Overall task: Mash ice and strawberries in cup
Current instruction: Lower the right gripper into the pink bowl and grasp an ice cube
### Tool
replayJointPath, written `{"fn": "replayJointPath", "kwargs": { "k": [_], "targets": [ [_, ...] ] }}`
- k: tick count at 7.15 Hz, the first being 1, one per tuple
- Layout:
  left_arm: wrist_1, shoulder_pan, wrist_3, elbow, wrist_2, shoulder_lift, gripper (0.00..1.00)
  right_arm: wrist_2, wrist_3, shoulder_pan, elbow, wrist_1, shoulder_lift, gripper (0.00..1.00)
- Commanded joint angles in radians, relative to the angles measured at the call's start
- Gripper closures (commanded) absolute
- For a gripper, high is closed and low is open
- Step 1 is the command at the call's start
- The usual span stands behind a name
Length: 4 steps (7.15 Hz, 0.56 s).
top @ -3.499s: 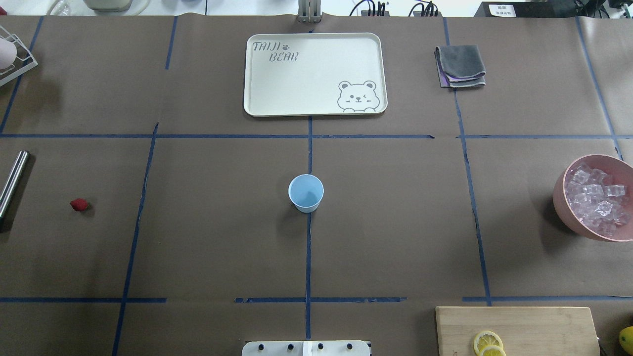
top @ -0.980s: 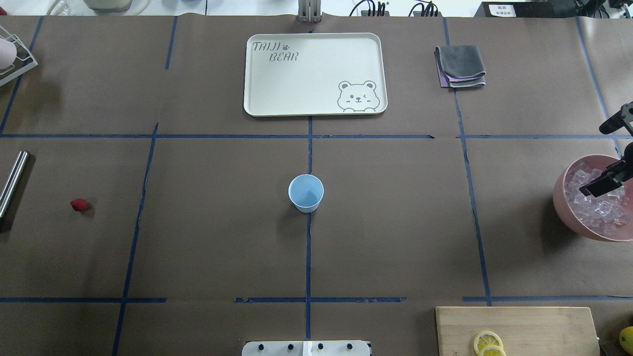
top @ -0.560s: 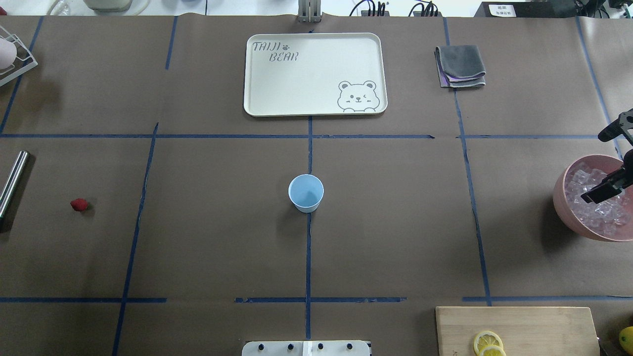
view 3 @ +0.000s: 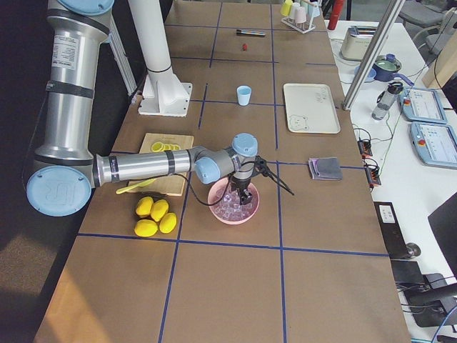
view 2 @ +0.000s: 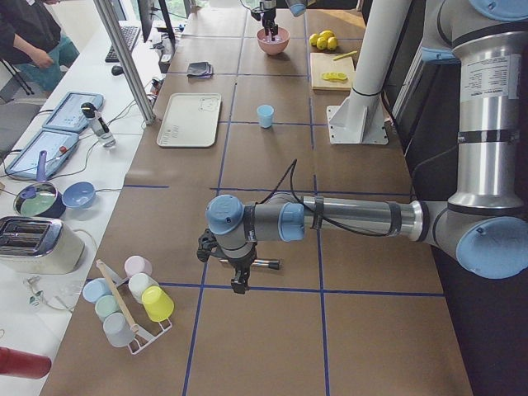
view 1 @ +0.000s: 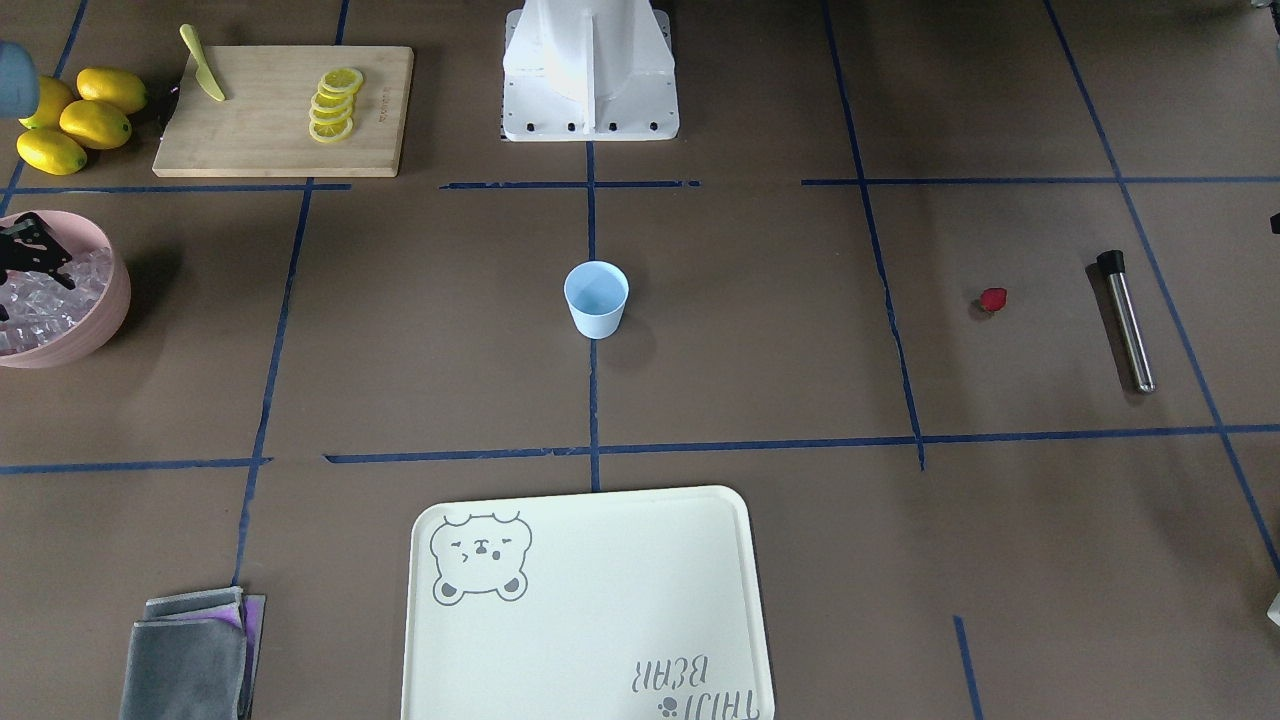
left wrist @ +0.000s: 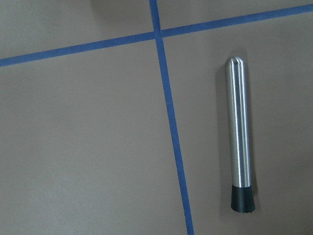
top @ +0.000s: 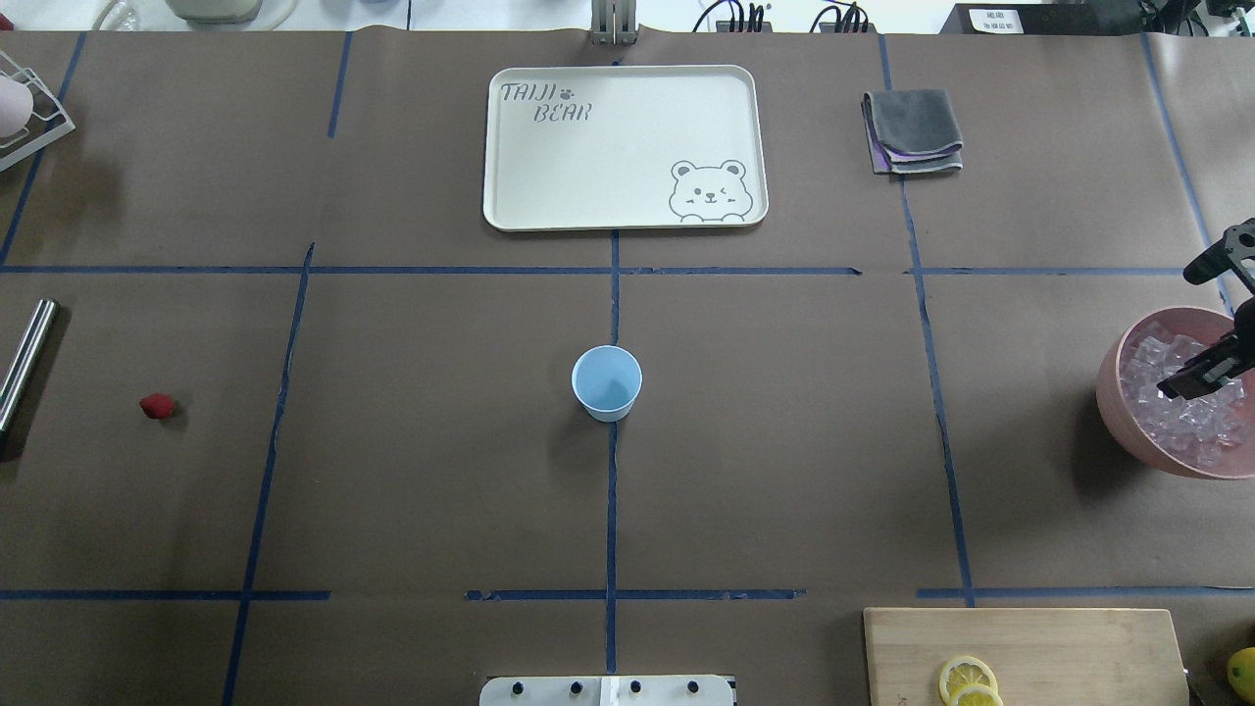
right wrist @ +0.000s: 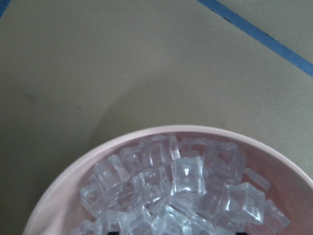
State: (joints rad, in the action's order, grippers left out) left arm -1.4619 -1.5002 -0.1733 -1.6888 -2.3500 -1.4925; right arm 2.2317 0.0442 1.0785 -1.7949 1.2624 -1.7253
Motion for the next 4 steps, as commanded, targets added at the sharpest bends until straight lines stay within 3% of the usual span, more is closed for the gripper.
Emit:
{"fn": "replayJointPath", "kwargs": {
  "k": [1, 4],
  "targets": [
    [0.000, 0.000, -0.002, 0.000, 0.000, 0.000, 0.00, 0.000, -0.004, 0.001, -0.001, 0.000, 0.001, 0.98],
    [0.000, 0.000, -0.002, -0.009, 0.000, 0.000, 0.00, 0.017, -0.006, 0.044, -0.041, 0.005, 0.010, 0.98]
  ]
}}
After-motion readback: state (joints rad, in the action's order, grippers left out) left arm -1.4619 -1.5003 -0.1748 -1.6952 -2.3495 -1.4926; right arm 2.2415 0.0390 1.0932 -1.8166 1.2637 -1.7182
